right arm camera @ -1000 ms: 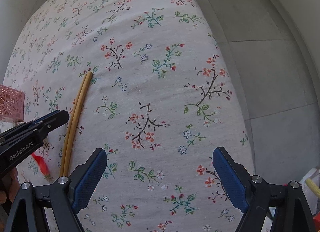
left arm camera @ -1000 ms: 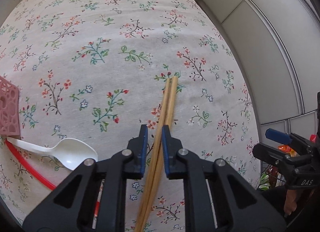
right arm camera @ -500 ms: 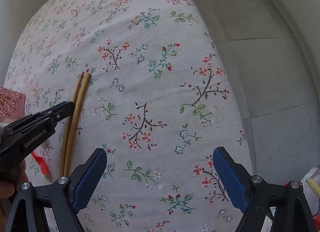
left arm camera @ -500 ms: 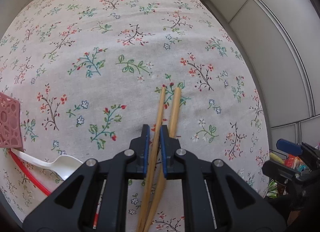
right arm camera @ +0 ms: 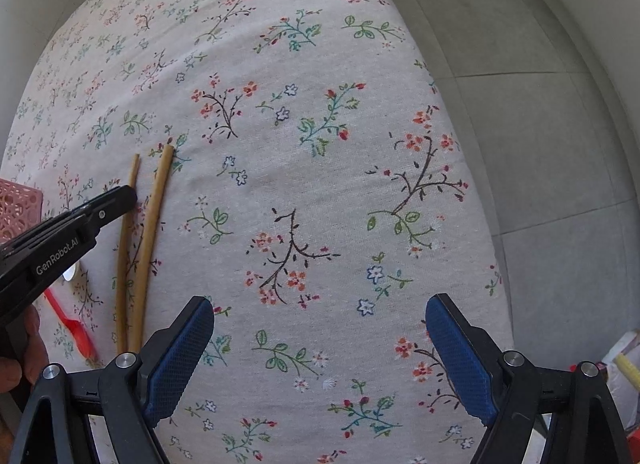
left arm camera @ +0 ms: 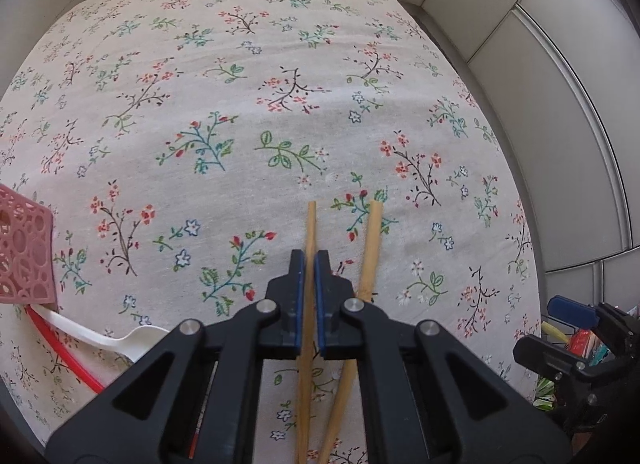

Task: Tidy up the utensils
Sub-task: 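Reach the left tool to the last two chopsticks and grasp one, then hold the chopstick in the left tool while the right tool grasps the last chopstick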

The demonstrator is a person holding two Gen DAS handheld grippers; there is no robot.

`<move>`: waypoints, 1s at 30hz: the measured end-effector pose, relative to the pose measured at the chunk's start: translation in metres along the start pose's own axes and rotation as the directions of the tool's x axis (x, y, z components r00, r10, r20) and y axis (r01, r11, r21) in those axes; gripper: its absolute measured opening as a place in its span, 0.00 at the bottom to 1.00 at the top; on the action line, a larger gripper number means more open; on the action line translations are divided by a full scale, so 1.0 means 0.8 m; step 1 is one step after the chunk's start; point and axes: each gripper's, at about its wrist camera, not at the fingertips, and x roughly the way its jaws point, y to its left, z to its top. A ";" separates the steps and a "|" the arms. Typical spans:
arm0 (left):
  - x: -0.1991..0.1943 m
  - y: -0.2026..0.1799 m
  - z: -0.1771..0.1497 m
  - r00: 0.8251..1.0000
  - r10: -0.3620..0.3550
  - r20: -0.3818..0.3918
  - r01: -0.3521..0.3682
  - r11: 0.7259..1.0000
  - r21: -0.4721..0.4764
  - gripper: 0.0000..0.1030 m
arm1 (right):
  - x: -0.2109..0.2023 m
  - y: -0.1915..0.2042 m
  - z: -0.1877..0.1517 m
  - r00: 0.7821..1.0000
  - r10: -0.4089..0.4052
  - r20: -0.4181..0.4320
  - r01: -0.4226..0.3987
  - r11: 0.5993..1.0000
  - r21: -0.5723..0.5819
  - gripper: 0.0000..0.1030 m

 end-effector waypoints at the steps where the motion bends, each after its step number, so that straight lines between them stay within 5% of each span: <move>1: -0.005 0.000 -0.001 1.000 -0.005 0.010 0.005 1.000 -0.005 0.06 | 0.000 0.002 0.001 1.000 0.006 -0.001 -0.006 1.000 0.001 0.88; 17: -0.113 0.050 -0.042 0.983 -0.076 0.166 0.081 0.997 -0.021 0.06 | 0.004 0.054 0.033 0.985 0.171 0.031 -0.172 0.985 0.022 0.87; 25: -0.124 0.068 -0.053 0.983 -0.049 0.177 0.053 0.998 -0.018 0.06 | 0.047 0.098 0.052 0.992 0.123 -0.009 -0.123 0.992 -0.007 0.50; 30: -0.124 0.083 -0.057 0.985 -0.038 0.166 0.044 0.999 -0.030 0.06 | 0.066 0.110 0.060 0.998 0.060 -0.011 -0.061 0.998 -0.012 0.41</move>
